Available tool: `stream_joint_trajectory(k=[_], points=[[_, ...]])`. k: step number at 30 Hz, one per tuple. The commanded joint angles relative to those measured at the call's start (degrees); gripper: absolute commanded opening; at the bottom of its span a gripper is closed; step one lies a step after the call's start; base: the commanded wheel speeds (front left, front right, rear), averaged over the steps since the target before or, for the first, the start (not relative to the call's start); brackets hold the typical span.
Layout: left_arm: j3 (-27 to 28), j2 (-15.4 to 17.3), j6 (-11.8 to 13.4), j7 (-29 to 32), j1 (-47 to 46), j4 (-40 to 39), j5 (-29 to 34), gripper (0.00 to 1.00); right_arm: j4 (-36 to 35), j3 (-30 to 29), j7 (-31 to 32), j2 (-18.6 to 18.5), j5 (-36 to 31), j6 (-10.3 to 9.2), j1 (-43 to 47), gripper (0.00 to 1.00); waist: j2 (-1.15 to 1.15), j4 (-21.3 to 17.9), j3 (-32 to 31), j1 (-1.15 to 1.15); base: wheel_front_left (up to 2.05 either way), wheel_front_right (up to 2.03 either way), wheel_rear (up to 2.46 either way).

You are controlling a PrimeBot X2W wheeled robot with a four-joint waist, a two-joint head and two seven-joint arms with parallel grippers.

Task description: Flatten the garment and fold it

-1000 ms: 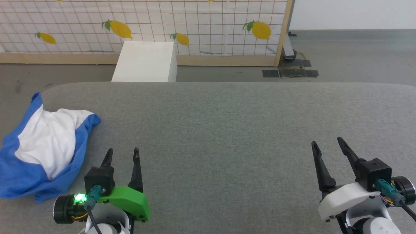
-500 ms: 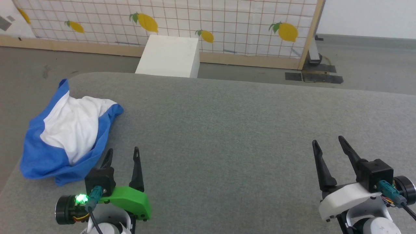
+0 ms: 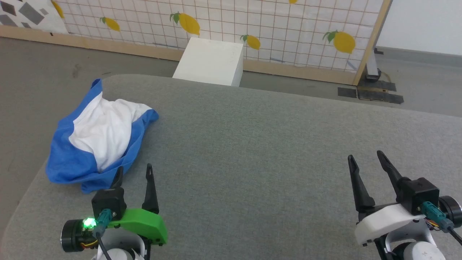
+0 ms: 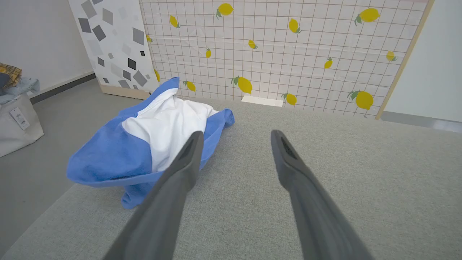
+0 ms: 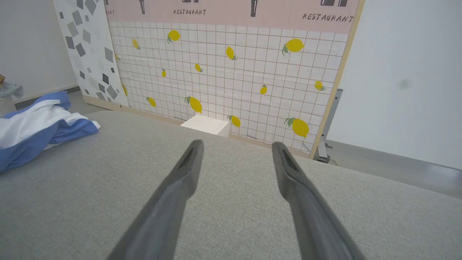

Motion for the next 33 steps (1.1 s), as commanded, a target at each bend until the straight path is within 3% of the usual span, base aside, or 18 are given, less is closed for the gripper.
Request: stream_joint_trajectory(k=[1, 33], points=[[-0.26, 0.47, 0.54, -0.72, -0.85, 0.30, -0.56, 1.00, 0.29, -0.06, -0.62, 0.04, 0.49, -0.04, 0.10, 1.00, 0.00, 0.77, -0.17, 0.00, 0.00, 0.00, 0.00], [-0.90, 2.59, 5.64, -4.00, 0.39, 0.84, -4.20, 1.00, 0.36, 0.11, -2.81, 0.06, 1.92, -0.06, 0.21, 1.00, 0.00, 10.06, -0.40, 0.00, 0.00, 0.00, 0.00]])
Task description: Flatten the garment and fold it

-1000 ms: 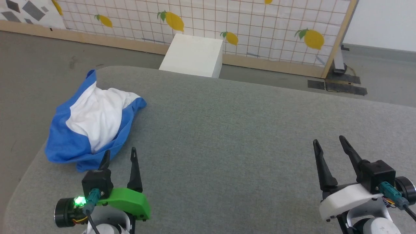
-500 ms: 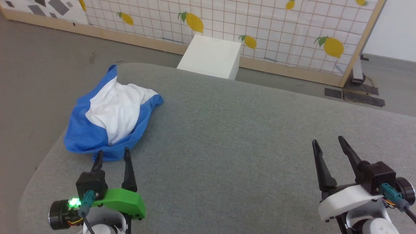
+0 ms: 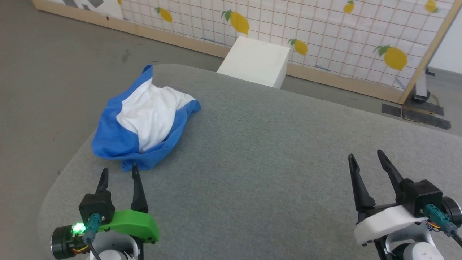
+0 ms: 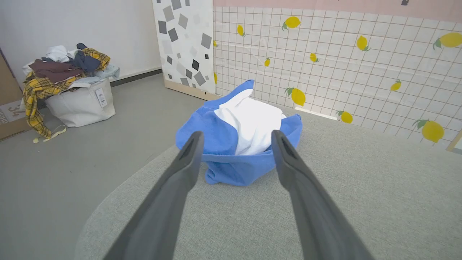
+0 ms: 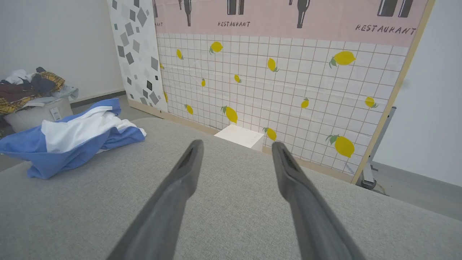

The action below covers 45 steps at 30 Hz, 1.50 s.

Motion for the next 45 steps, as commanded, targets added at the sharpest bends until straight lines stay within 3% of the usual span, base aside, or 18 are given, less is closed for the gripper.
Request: stream_joint_trajectory(k=[1, 32, 41, 45], points=[[-0.17, 0.49, 0.63, -0.63, 0.31, 0.13, -0.43, 1.00, -0.21, -0.12, -0.59, 0.05, 0.54, -0.07, 0.15, 1.00, 0.00, 0.80, 0.10, 0.00, 0.00, 0.00, 0.00], [-1.42, 2.28, 6.16, -3.93, 2.11, 0.06, -4.42, 1.00, -0.16, -0.42, -2.48, 0.08, 2.20, -0.10, 0.55, 1.00, 0.00, 10.47, -0.19, 0.00, 0.00, 0.00, 0.00], [-2.34, 3.07, 6.88, -4.85, 1.00, 0.63, -5.58, 1.00, -0.68, -1.23, -2.75, 0.08, 2.27, -0.11, 1.04, 1.00, 0.00, 14.54, 0.57, 0.00, 0.00, 0.00, 0.00], [-2.68, 3.52, 5.97, -4.65, -0.95, 0.99, -5.91, 1.00, -1.28, -0.97, -2.15, 0.08, 1.80, -0.11, 0.53, 1.00, 0.00, 14.22, 2.16, 0.00, 0.00, 0.00, 0.00]])
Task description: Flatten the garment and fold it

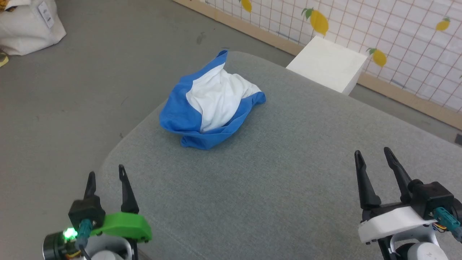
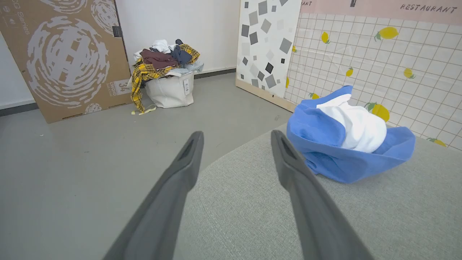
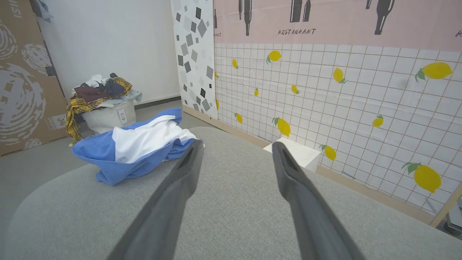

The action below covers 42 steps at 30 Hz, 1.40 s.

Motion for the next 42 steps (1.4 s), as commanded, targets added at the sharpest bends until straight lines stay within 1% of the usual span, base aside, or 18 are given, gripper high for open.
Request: stream_joint_trajectory(k=[1, 5, 7, 12, 15, 18, 21, 25, 29, 30, 31, 35, 36, 37, 38, 39, 40, 42], points=[[-0.22, 0.56, -0.76, -0.14, -2.36, 0.20, -0.69, 1.00, -0.56, 0.18, 0.25, 0.01, -0.32, -0.10, -0.15, 1.00, 0.00, -0.54, 1.84, 0.00, 0.00, 0.00, 0.00], [-1.38, 1.01, -4.16, 1.13, -9.49, 2.37, -2.02, 1.00, -1.98, 0.76, 1.52, 0.01, -1.77, -0.10, -1.92, 1.00, 0.00, -2.44, 5.83, 0.00, 0.00, 0.00, 0.00], [-2.11, 1.48, -6.65, 3.78, -14.17, 4.95, -3.30, 1.00, -2.70, 1.21, 2.18, 0.01, -2.61, -0.10, -3.13, 1.00, 0.00, -4.06, 8.40, 0.00, 0.00, 0.00, 0.00], [-0.21, 3.05, -11.50, 8.47, -27.62, 11.96, -8.16, 1.00, -4.12, 3.08, 3.61, 0.01, -4.68, -0.10, -6.51, 1.00, 0.00, -9.98, 15.54, 0.00, 0.00, 0.00, 0.00], [1.11, 5.07, -13.70, 11.33, -33.62, 15.57, -10.32, 1.00, -4.87, 3.84, 4.06, 0.01, -5.47, -0.10, -8.88, 1.00, 0.00, -13.59, 19.82, 0.00, 0.00, 0.00, 0.00], [1.39, 7.57, -16.27, 16.74, -38.96, 19.60, -12.23, 1.00, -5.60, 4.25, 4.18, 0.01, -6.13, -0.10, -11.50, 1.00, 0.00, -16.89, 23.99, 0.00, 0.00, 0.00, 0.00], [2.03, 9.83, -18.16, 22.31, -42.84, 22.99, -14.39, 1.00, -5.74, 4.74, 3.98, 0.01, -6.44, -0.10, -13.42, 1.00, 0.00, -19.65, 27.08, 0.00, 0.00, 0.00, 0.00], [2.85, 12.52, -18.68, 30.10, -45.60, 25.77, -16.64, 1.00, -5.68, 5.35, 3.39, 0.01, -6.55, -0.10, -15.44, 1.00, 0.00, -22.77, 30.56, 0.00, 0.00, 0.00, 0.00], [3.81, 14.54, -18.03, 37.82, -45.88, 27.81, -18.98, 1.00, -5.58, 5.05, 2.81, 0.01, -6.32, -0.10, -16.32, 1.00, 0.00, -24.70, 33.07, 0.00, 0.00, 0.00, 0.00], [3.93, 14.92, -17.48, 40.09, -45.46, 28.30, -19.46, 1.00, -5.51, 4.98, 2.70, 0.01, -6.31, -0.10, -16.38, 1.00, 0.00, -25.06, 33.53, 0.00, 0.00, 0.00, 0.00], [4.85, 15.30, -15.52, 45.40, -43.88, 29.27, -21.26, 1.00, -5.38, 4.84, 2.38, 0.01, -6.38, -0.10, -16.50, 1.00, 0.00, -25.58, 34.25, 0.00, 0.00, 0.00, 0.00], [5.45, 15.24, -12.68, 52.39, -40.96, 30.31, -23.25, 1.00, -4.98, 4.35, 2.10, 0.01, -6.38, -0.10, -16.74, 1.00, 0.00, -25.63, 34.13, 0.00, 0.00, 0.00, 0.00], [5.22, 14.77, -12.36, 56.79, -38.52, 29.01, -24.80, 1.00, -4.41, 3.93, 1.77, 0.01, -6.05, -0.10, -16.88, 1.00, 0.00, -25.01, 32.78, 0.00, 0.00, 0.00, 0.00], [5.22, 14.59, -12.39, 57.62, -37.99, 28.48, -25.26, 0.42, -4.18, 3.88, 1.68, 0.01, -5.98, -0.10, -16.87, 1.00, 0.00, -24.82, 32.26, 0.00, 0.00, 0.00, 0.00], [4.81, 14.46, -12.80, 58.94, -37.11, 27.82, -25.63, 0.05, -3.74, 3.85, 1.43, 0.01, -5.82, -0.10, -16.84, 1.00, 0.00, -24.54, 31.25, 0.00, 0.00, 0.00, 0.00], [4.61, 14.61, -13.06, 59.81, -36.47, 27.17, -25.84, 0.00, -3.37, 3.89, 1.24, 0.01, -5.65, -0.10, -16.78, 1.00, 0.00, -24.37, 30.45, 0.00, 0.00, 0.00, 0.00], [4.65, 14.84, -13.32, 60.19, -35.87, 26.13, -26.09, 0.00, -2.95, 3.99, 0.99, 0.01, -5.35, -0.10, -16.65, 1.00, 0.00, -24.22, 29.33, 0.00, 0.00, 0.00, 0.00], [4.74, 16.12, -13.93, 57.80, -35.37, 23.64, -25.02, 0.00, -2.04, 3.98, 0.43, 0.01, -4.60, -0.10, -16.20, 1.00, 0.00, -23.94, 26.81, 0.00, 0.00, 0.00, 0.00]])
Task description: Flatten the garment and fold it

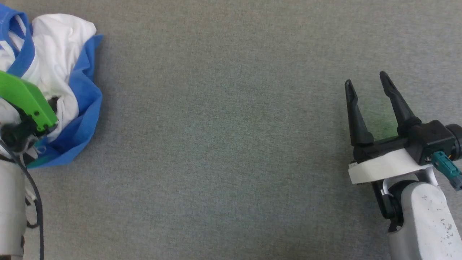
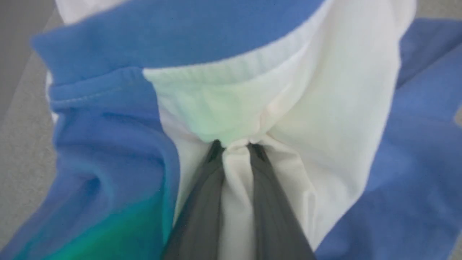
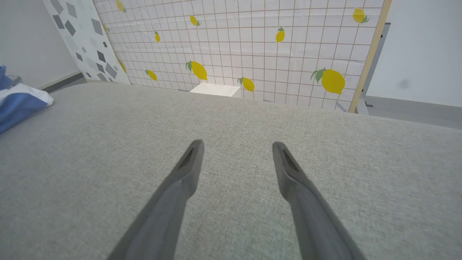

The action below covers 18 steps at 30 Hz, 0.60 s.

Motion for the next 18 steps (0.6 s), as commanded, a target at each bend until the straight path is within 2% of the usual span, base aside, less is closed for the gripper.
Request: stream_joint_trajectory(k=[1, 3, 8, 11, 18], points=[[-1.78, -1.38, -0.87, -1.17, 3.22, 0.05, 1.29, 0.00, 0.67, -0.03, -0.82, -0.04, 0.72, -0.09, -0.09, 1.00, 0.00, 1.31, -5.26, -0.01, 0.00, 0.00, 0.00], [-2.09, 0.89, -1.99, -7.28, 2.81, -2.28, 4.51, 0.00, 2.02, -0.03, -1.54, -0.04, 1.71, -0.09, 0.77, 1.00, 0.00, 1.38, -8.62, -0.01, 0.00, 0.00, 0.00], [-3.15, 3.86, -4.22, -19.33, -0.30, -4.90, 10.18, 0.00, 4.79, -0.68, -3.10, -0.04, 4.28, -0.09, 3.64, 1.00, 0.00, 0.74, -16.14, -0.01, 0.00, 0.00, 0.00], [-4.92, 4.07, -5.97, -23.06, -2.63, -6.31, 12.10, 0.00, 6.14, -1.18, -3.79, -0.04, 5.38, -0.09, 5.70, 1.00, 0.00, -0.40, -20.40, -0.01, 0.00, 0.00, 0.00], [-9.33, 2.54, -7.27, -30.19, -8.39, -12.46, 16.64, 0.00, 7.08, -1.64, -4.72, -0.04, 7.12, -0.09, 8.25, 1.00, 0.00, -5.36, -26.16, -0.01, 0.00, 0.00, 0.00]])
